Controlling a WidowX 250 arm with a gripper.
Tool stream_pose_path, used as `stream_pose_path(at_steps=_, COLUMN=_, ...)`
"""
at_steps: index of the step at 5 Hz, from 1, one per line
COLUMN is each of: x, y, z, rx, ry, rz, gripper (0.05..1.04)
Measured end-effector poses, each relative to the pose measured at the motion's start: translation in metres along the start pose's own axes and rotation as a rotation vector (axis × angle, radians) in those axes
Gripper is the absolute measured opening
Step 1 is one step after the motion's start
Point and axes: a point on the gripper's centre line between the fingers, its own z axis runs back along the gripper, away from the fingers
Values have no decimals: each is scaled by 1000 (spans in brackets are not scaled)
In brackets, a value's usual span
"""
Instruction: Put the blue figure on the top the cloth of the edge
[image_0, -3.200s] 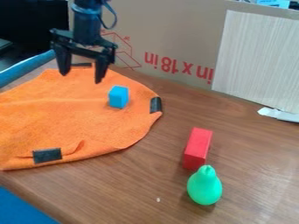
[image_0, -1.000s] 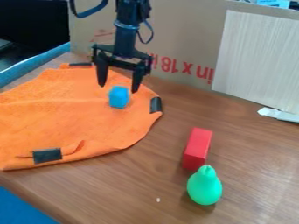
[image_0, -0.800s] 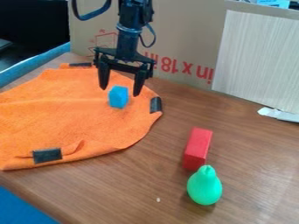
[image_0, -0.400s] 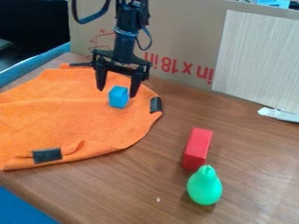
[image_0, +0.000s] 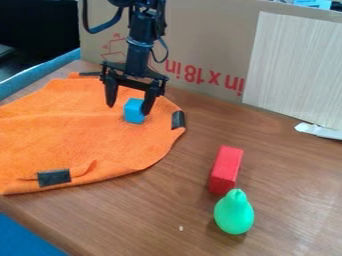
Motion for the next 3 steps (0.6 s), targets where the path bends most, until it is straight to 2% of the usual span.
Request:
stream_pose_path(at_steps=1, x=-1, y=0, z=0, rx=-1, ry=10, rz=-5, gripper=670)
stream_pose_path(at_steps=2, x=-2, y=-2, z=-2, rx=-9, ry=17, rz=-16, gripper=467)
stream_pose_path(at_steps=3, x=-15, y=-17, z=3, rx=6, ry=-4, rz=-95, gripper=466)
